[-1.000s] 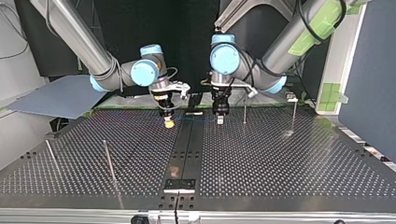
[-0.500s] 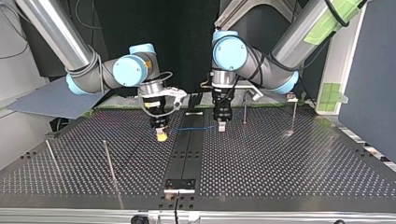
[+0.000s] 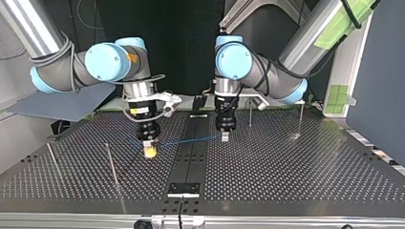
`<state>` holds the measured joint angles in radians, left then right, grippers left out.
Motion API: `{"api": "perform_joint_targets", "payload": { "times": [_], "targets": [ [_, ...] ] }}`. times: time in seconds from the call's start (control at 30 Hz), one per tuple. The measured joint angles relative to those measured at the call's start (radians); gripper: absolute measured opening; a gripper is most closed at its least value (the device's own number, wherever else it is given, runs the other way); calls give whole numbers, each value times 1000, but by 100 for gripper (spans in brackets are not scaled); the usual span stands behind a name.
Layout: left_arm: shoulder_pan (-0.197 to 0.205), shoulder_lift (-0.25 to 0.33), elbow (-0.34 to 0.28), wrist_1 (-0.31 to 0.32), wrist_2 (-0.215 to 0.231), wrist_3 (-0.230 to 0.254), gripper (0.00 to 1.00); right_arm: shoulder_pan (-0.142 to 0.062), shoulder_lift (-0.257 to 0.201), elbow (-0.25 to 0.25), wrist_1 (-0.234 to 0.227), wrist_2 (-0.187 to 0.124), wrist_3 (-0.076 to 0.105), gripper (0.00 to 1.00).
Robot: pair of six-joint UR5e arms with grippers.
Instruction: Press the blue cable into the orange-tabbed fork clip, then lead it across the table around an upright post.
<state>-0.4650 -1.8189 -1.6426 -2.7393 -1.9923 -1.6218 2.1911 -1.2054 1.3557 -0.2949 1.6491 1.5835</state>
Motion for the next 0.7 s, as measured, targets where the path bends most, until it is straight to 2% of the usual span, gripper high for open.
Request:
{"api": "perform_joint_targets", "payload": {
  "times": [0.27, 0.37, 0.7],
  "targets": [
    [-7, 0, 50, -41, 1, 11, 0, -15, -72, -1, 11, 3, -2, 0],
    [-12, 0, 73, -63, 13, 11, 0, -24, -82, -1, 16, 8, -4, 0],
    [-19, -1, 170, -129, 110, -27, 0, -65, -86, 0, 41, 29, -19, 0]
  ]
}}
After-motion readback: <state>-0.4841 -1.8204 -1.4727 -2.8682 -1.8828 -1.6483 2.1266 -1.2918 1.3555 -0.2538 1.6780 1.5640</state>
